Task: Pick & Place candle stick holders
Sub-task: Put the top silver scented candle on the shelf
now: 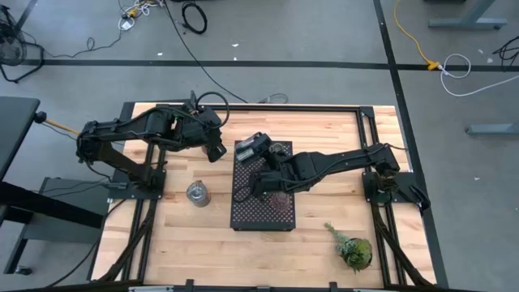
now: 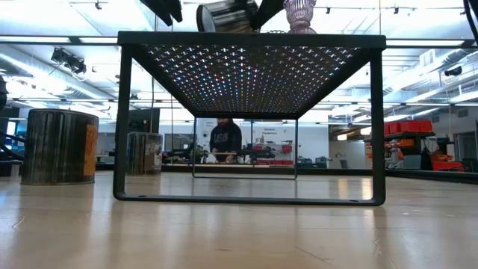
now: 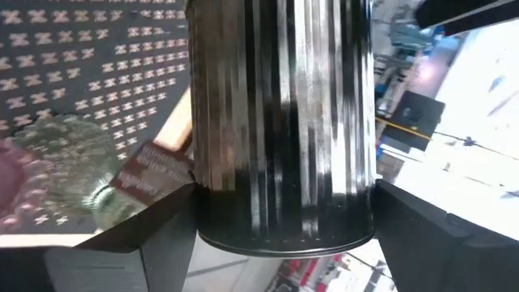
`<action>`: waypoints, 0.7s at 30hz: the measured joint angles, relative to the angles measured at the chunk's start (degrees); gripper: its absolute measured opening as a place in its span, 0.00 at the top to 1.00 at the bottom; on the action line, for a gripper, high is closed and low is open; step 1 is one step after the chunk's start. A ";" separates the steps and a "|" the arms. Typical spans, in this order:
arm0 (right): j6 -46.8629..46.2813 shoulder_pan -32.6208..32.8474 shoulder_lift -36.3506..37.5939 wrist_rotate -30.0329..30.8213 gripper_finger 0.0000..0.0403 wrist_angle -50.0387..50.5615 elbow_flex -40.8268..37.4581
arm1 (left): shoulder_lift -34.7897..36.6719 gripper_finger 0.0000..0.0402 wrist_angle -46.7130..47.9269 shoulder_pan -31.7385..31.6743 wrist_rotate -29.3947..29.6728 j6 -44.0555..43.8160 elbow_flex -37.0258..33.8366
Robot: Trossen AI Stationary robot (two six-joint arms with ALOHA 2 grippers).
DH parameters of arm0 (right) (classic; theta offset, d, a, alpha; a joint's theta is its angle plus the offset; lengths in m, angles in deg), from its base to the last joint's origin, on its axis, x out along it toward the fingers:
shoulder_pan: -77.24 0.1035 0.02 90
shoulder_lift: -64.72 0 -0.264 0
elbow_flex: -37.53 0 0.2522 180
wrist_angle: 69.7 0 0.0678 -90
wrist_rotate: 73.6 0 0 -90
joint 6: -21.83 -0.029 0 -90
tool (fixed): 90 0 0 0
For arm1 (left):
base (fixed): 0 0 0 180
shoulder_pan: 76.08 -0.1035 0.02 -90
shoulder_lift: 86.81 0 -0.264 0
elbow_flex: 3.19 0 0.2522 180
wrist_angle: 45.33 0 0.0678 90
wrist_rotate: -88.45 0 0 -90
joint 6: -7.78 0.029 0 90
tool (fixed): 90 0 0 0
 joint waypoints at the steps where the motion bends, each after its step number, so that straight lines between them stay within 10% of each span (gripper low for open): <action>1: 0.44 0.31 0.07 0.75 0.23 -0.71 0.00 | 0.01 0.41 -0.03 0.00 0.00 -0.04 0.01; 21: -1.06 10.01 1.94 1.52 0.23 0.10 0.02 | 0.04 0.41 -0.54 0.02 3.23 -4.99 0.01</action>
